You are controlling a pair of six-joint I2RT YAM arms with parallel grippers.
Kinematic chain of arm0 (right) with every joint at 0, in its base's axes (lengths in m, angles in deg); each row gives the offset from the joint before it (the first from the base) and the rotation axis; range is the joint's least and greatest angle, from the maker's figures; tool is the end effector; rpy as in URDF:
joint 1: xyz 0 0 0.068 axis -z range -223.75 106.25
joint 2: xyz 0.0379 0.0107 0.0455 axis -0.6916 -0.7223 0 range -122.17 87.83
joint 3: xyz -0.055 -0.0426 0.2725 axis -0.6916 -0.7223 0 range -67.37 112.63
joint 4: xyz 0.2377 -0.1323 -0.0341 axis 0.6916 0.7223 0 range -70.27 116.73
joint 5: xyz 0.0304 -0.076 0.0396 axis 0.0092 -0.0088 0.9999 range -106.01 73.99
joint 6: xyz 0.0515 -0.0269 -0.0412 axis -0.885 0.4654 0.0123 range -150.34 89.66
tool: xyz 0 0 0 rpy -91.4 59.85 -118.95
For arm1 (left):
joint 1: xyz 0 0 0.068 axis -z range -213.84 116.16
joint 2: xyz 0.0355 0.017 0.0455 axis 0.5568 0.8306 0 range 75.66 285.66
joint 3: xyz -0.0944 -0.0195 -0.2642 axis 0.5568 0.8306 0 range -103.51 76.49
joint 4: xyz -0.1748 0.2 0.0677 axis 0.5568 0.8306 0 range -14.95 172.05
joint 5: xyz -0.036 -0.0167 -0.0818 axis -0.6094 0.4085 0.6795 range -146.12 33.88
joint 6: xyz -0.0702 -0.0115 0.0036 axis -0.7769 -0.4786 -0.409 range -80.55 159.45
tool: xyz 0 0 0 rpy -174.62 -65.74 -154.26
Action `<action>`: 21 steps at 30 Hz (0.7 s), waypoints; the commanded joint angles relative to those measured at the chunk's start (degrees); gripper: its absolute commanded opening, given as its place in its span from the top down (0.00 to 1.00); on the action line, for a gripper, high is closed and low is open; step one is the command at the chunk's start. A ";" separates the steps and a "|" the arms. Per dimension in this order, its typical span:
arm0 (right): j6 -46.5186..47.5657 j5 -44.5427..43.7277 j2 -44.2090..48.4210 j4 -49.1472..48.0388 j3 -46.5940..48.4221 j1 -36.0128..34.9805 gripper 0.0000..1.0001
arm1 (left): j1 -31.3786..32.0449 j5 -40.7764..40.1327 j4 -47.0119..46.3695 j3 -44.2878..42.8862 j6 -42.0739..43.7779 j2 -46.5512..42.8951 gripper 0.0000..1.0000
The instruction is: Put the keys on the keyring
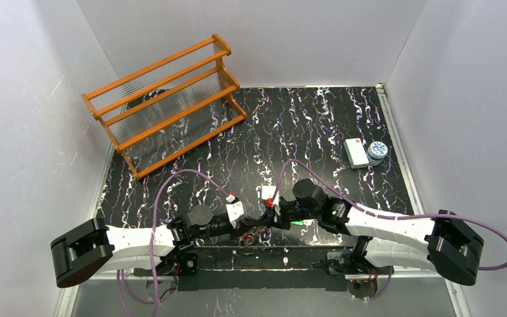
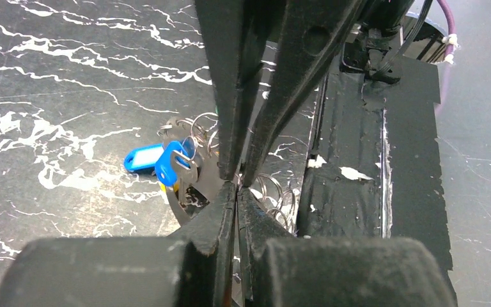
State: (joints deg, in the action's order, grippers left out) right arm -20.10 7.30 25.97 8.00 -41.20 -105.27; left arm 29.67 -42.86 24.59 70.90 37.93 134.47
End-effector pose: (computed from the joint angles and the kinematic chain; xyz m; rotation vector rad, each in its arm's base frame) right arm 0.1003 0.2337 0.2001 -1.4380 1.5145 0.9670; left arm 0.0827 -0.1962 0.1693 1.0456 1.3720 -1.0462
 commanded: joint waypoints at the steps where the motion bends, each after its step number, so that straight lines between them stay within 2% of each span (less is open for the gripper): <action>1: -2.45 -5.49 2.72 -3.37 3.90 -0.01 0.59 | 0.39 -1.63 -2.10 0.36 0.34 -2.29 1.00; 2: -2.73 -7.21 3.82 -3.81 3.60 0.03 0.42 | 0.39 -1.92 -2.10 0.70 0.36 -3.02 1.00; 3: -2.76 -8.53 5.27 -4.66 3.10 0.02 0.32 | 0.39 -2.18 -2.10 1.07 0.40 -3.71 1.00; 4: -2.77 -9.81 6.73 -5.76 2.36 -0.01 0.23 | 0.39 -2.54 -2.10 1.43 0.47 -4.43 1.00; 5: -2.81 -10.57 8.16 -7.14 1.57 -0.01 0.20 | 0.39 -2.73 -2.10 1.76 0.46 -5.20 1.00; 14: -2.22 -18.38 17.01 -9.83 -2.85 0.04 0.10 | 0.48 -5.29 -2.10 4.79 1.26 -11.97 1.00; 19: -1.68 -16.10 16.79 -9.95 -3.40 0.00 0.11 | 0.48 -5.76 -2.10 5.41 3.09 -13.97 1.00; 21: -1.58 -14.89 15.90 -10.04 -3.33 0.05 0.14 | 0.48 -6.03 -2.10 5.41 3.63 -14.18 1.00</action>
State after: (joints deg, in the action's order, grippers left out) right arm -22.44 -8.53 42.42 1.12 -44.02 -105.27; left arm 29.78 -47.43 24.92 75.93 39.29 121.79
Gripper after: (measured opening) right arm 0.890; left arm 0.010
